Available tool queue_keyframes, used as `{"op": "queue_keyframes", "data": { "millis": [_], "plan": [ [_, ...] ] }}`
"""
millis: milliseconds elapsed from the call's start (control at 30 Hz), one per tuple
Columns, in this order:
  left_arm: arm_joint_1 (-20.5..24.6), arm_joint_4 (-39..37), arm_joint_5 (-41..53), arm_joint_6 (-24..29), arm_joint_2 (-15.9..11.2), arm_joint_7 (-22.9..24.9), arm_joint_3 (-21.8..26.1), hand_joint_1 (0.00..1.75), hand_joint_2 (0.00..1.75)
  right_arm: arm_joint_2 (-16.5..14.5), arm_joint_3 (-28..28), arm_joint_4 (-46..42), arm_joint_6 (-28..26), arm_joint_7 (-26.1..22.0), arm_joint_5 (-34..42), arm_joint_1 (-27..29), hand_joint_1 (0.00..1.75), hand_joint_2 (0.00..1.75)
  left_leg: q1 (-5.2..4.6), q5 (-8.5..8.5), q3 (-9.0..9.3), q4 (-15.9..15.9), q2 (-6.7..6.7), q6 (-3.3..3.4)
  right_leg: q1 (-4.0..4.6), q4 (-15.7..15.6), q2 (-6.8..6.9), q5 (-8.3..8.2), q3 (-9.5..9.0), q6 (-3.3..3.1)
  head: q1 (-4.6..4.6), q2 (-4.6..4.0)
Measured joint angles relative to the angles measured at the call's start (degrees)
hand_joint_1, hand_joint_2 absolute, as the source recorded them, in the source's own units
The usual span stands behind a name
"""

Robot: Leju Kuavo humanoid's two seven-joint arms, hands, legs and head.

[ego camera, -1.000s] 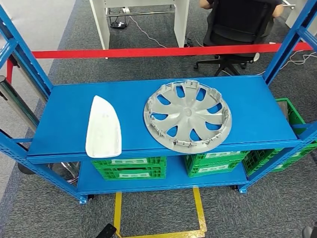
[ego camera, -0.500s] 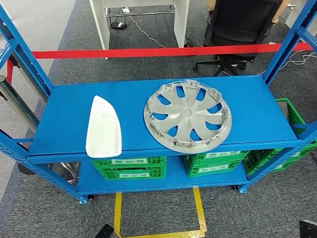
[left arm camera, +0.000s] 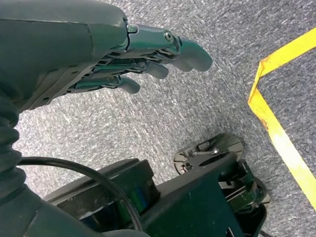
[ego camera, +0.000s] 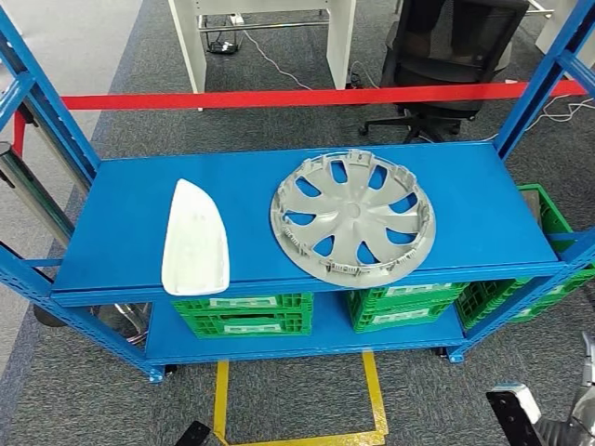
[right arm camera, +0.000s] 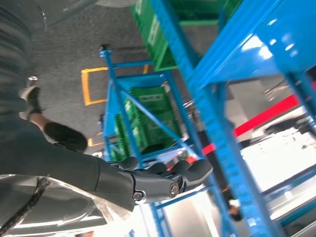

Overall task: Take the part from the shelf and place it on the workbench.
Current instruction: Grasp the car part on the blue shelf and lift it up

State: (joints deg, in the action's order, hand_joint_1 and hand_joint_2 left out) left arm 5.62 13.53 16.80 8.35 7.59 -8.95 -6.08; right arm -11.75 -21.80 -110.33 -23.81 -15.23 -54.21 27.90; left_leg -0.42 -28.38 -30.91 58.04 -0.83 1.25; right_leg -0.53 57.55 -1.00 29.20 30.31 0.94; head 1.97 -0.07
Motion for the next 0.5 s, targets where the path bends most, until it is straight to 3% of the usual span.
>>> {"op": "queue_keyframes", "data": {
  "millis": [500],
  "plan": [
    [0.0,-0.2,2.4,-3.9,0.0,1.3,0.0,0.0,1.75,15.9,20.0,-0.7,7.1,18.1,-5.4,-1.4,0.0,1.75,0.0,0.0,0.0,0.0,0.0,0.0,0.0,0.0,0.0,0.0,0.03,0.0,-0.01,0.0]
  ]
}}
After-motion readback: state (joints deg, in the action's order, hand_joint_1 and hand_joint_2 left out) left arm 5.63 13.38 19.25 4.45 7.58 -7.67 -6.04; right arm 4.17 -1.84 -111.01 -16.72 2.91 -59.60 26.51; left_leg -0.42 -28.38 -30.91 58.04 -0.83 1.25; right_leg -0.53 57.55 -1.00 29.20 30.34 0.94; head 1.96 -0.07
